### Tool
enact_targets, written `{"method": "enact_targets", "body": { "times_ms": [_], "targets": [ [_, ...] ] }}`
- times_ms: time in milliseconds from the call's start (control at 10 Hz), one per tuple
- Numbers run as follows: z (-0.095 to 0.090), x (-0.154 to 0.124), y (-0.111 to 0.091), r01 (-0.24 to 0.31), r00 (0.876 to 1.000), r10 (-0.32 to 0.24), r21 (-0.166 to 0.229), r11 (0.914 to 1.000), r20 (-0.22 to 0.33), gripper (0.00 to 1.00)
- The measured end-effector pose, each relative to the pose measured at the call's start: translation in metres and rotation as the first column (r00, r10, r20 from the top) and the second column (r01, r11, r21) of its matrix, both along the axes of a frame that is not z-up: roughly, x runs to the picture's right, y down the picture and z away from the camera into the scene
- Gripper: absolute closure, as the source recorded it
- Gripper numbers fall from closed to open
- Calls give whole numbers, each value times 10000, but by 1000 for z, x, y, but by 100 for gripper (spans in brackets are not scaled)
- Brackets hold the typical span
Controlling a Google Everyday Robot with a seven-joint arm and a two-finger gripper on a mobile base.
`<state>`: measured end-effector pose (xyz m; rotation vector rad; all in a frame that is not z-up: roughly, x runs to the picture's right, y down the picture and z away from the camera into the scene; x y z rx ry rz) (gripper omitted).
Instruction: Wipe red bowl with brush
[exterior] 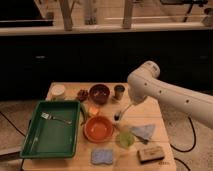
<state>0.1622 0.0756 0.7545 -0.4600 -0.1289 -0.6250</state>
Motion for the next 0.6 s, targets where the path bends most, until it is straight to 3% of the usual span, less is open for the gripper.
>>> {"method": "enact_targets", "body": {
  "times_ms": [300,600],
  "targets": [
    [-12,-38,8,850,9936,-839,-111,9963,755,97],
    [-14,-56,18,1432,9848,-1391,-325,9892,1043,97]
  ]
}}
